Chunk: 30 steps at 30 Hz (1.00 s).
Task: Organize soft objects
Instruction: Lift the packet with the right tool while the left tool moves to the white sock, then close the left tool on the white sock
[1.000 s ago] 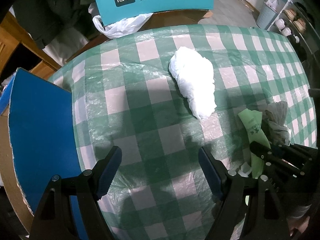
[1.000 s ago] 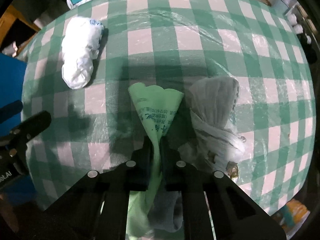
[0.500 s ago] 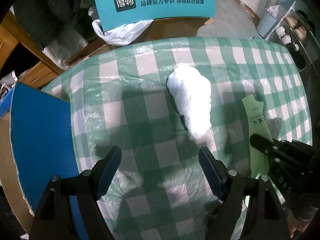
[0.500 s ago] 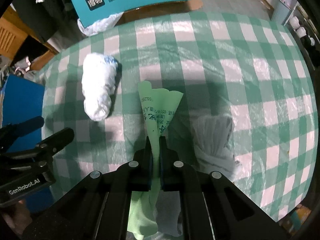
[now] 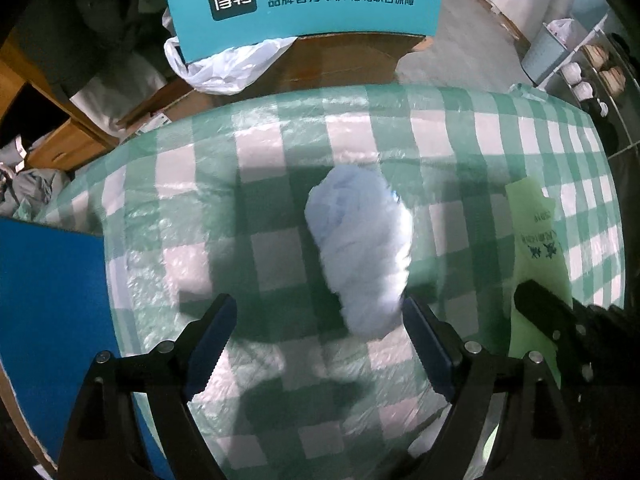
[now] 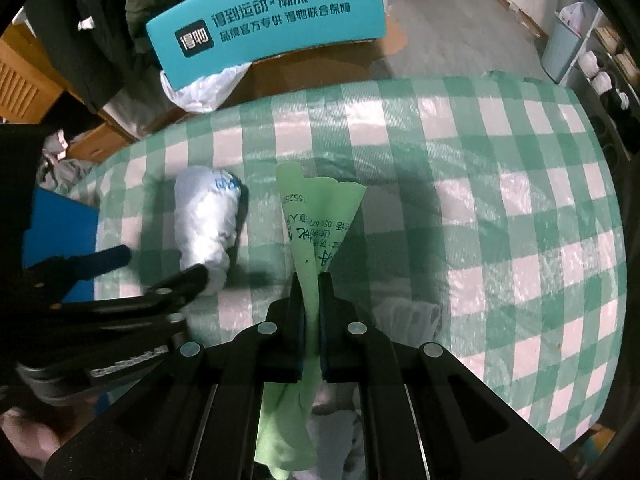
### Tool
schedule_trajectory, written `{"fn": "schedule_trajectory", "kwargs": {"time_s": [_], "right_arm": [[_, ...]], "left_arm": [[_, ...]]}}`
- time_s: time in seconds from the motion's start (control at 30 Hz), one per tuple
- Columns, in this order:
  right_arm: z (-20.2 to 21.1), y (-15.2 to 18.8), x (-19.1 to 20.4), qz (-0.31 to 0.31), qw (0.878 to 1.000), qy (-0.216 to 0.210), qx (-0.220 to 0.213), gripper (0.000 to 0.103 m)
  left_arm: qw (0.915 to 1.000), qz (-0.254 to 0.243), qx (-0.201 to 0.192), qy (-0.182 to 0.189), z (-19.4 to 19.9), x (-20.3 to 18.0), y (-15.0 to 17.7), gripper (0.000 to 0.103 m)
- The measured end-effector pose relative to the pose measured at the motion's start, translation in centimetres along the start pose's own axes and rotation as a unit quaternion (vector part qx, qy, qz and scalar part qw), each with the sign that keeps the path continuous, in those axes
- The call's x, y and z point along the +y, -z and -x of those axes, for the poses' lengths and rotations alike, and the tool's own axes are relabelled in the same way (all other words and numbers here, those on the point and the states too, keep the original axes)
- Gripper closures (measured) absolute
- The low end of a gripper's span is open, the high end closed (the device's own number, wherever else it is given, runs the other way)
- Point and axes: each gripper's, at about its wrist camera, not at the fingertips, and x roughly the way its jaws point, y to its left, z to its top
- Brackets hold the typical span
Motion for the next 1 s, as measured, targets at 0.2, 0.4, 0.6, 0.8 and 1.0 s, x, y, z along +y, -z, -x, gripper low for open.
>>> {"fn": "schedule_trajectory", "kwargs": {"time_s": [0.2, 0.4, 0.6, 0.8, 1.0], "right_arm": [[0.6, -0.1, 0.4, 0.008, 1.0, 0.005, -0.01, 0.098], [0.4, -0.1, -0.1, 0.004, 1.0, 0.01, -0.012, 0.098], [0.4, -0.3, -0.2, 0.002, 1.0, 0.011, -0.015, 0.098], [0.7, -0.3, -0.2, 0.003, 1.0, 0.01, -0.018, 0.098], [1.1, -0.1, 0.2, 0.01, 1.0, 0.011, -0.022, 0.098]], "left_arm": [[1.0, 0.005, 0.002, -0.007, -0.8, -1.1, -1.5, 0.016], [0.9999, 0.005, 0.007, -0.011, -1.7, -1.5, -2.0, 0.016], [0.9999, 0.013, -0.005, -0.005, -2.0, -0.9, -2.0, 0.033], [0.9999, 0.006, -0.013, -0.001, -1.9, -0.8, -1.6, 0.061], [0.9997, -0.003, -0.025, -0.001, -1.0, -0.5, -1.0, 0.063]]}}
